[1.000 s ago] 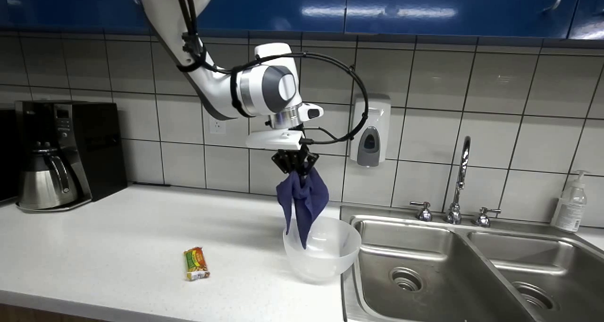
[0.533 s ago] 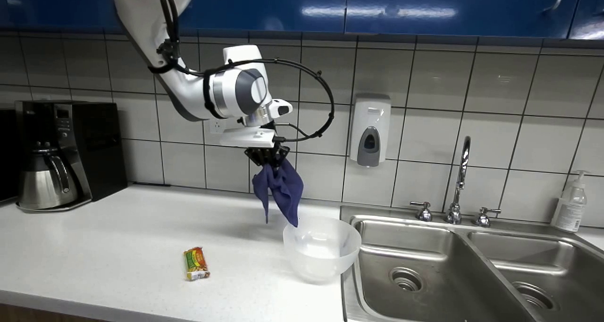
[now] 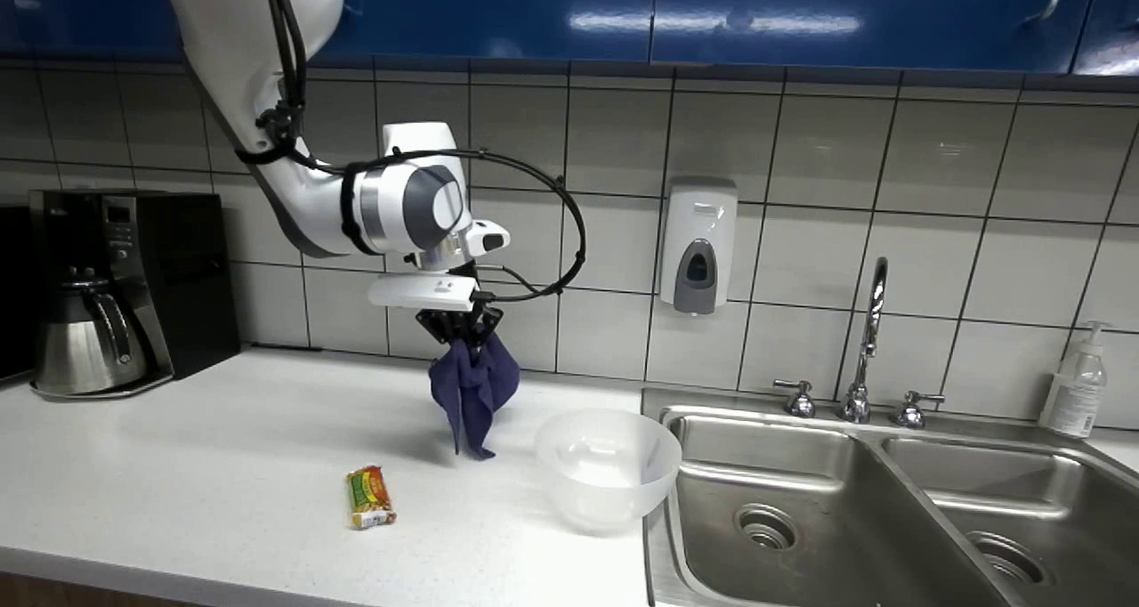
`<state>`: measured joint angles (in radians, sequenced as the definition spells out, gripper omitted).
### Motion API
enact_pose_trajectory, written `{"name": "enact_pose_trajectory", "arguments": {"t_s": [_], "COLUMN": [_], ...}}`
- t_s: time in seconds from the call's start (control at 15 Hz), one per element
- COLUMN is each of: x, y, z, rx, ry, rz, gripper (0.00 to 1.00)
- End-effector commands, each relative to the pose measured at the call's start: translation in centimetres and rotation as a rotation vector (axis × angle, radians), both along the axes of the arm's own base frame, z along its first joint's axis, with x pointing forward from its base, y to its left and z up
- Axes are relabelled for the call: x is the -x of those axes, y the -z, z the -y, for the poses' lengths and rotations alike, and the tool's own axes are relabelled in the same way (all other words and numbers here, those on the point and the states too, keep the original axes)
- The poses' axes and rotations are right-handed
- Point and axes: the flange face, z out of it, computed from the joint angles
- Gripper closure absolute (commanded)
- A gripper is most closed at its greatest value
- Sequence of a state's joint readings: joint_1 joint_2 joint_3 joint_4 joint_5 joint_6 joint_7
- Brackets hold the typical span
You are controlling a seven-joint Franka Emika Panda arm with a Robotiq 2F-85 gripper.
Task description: Remove the towel from the bowl
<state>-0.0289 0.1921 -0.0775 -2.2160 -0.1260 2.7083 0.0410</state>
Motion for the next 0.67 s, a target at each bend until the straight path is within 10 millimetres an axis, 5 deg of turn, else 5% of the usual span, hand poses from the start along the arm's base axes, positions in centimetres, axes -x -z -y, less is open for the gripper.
{"name": "enact_pose_trajectory", "arguments": {"t_s": [0.0,0.47,0.53,0.6], "x": [0.8,1.1,1.2,1.4], "y": [3.5,9.6,9.8,9.7], "z": [0.0,1.1,1.3,1.5], "rx": [-0.021,-0.014,-0.019,-0.016], "ry": [0.03,0.094,0.104,0.103], "rz": [-0.051,-0.153,-0.17,-0.178], "gripper": [0.97,0.97,0.64,0.63]}}
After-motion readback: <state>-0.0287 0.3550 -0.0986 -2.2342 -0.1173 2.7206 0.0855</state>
